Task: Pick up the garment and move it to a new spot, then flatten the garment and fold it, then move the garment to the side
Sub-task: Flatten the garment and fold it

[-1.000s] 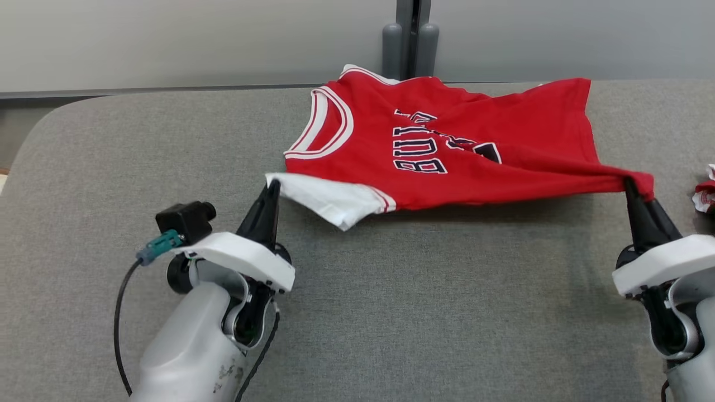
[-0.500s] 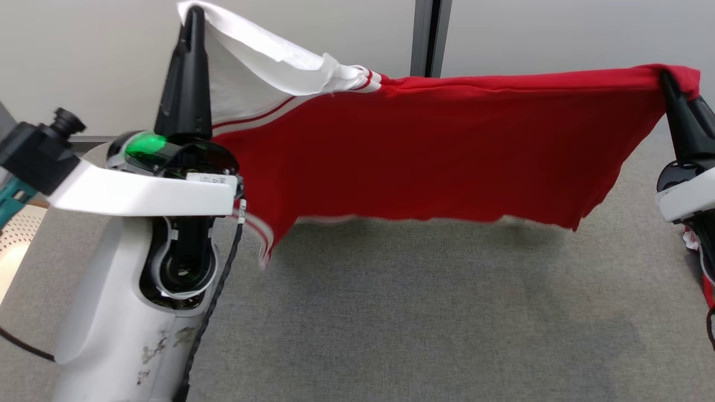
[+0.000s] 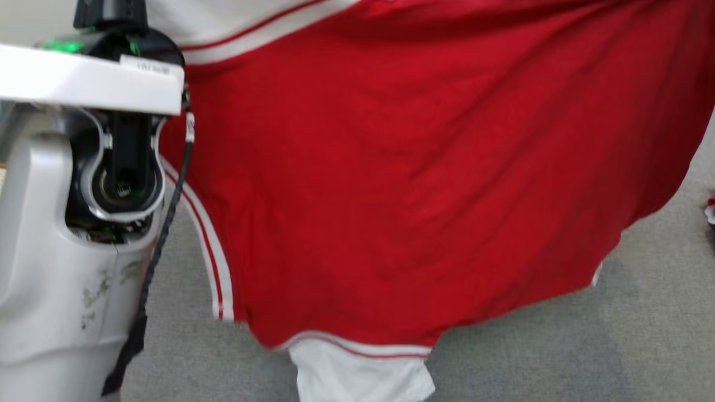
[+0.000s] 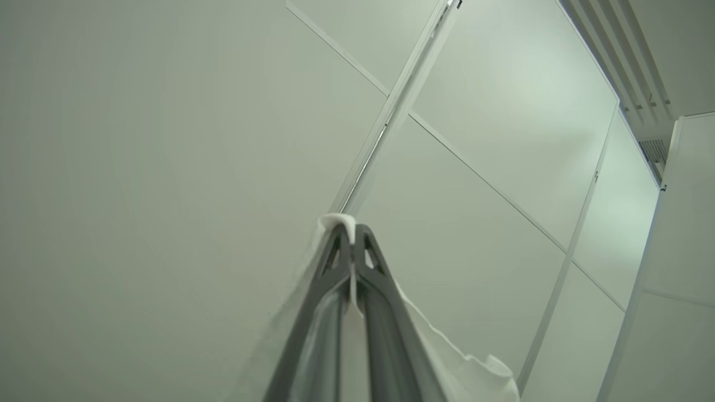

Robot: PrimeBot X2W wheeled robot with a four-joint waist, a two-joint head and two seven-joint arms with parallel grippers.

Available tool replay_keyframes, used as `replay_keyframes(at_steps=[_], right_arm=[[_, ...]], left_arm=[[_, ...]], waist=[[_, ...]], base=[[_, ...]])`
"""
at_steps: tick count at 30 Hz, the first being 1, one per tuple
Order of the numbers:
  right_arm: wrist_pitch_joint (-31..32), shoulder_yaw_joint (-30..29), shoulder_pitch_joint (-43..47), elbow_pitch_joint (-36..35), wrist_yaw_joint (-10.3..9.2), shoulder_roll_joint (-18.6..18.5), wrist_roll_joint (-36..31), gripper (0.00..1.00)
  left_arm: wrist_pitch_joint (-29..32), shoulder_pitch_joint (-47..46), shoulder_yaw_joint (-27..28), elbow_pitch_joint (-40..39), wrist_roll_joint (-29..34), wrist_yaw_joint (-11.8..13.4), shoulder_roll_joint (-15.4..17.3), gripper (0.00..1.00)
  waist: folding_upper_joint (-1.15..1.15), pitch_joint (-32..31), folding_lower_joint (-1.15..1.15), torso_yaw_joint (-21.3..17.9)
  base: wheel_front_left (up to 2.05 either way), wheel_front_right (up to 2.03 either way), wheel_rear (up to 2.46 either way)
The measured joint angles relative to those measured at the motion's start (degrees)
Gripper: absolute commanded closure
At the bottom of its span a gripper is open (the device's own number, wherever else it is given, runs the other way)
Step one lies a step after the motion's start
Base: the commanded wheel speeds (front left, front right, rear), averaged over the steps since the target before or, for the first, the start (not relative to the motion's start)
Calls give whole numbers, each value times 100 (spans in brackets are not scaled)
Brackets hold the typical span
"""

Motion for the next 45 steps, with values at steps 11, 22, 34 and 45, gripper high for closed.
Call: replay_keyframes(at_steps=[11,22,34,45], right_arm=[[-248,453,-3334,1655,0,41,-641,100],[-2143,911,-4847,3677,1,163,-760,100],[-2267,1539,-3070,4852,1,119,605,100],[-1760,2576,-1439,4978,1,-129,1389,100]], left_arm=[[-455,-2993,226,2246,442,-171,13,100],[-1099,-4274,543,3715,679,-883,-289,100],[-1123,-2664,338,4566,1762,-1455,-533,100],[-1129,-621,214,4909,2439,-1679,-524,100]], waist=[[0,1471,0,-35],[0,2606,0,163],[0,2514,0,374],[0,1795,0,352]], base=[[0,0,0],[0,0,0],[0,0,0],[0,0,0]])
